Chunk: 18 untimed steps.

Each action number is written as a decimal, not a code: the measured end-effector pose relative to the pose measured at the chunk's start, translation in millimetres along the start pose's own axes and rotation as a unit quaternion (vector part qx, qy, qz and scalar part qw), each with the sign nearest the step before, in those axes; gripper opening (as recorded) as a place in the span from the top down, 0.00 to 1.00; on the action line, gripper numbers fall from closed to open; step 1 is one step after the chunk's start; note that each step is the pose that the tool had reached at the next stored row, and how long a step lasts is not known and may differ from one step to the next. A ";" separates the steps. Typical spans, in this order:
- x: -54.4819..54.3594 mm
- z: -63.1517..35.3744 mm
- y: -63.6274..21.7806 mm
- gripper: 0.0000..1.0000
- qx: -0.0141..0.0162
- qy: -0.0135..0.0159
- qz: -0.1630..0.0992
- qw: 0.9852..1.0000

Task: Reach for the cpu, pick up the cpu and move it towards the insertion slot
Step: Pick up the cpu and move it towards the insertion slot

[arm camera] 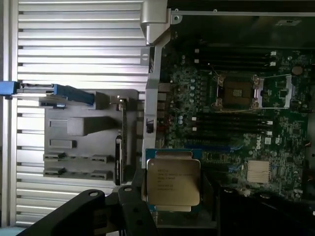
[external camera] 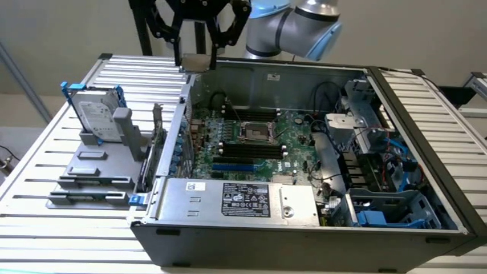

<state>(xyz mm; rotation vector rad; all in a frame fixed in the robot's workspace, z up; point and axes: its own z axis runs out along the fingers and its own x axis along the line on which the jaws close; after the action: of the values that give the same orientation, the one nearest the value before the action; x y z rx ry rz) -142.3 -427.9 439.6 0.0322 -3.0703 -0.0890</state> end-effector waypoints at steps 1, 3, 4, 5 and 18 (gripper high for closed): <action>-5.1 1.7 1.6 0.45 0.000 0.000 0.000 1.000; -14.4 4.8 4.8 0.45 0.000 0.000 0.000 1.000; -19.0 6.4 6.5 0.45 0.000 0.000 0.000 1.000; -23.7 8.0 8.2 0.45 0.000 0.000 0.000 1.000; -84.8 26.3 26.3 0.45 0.000 0.000 0.000 1.000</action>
<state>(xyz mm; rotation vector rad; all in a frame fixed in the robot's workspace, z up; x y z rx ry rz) -60.1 -398.2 409.1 0.0321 -3.0703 -0.0877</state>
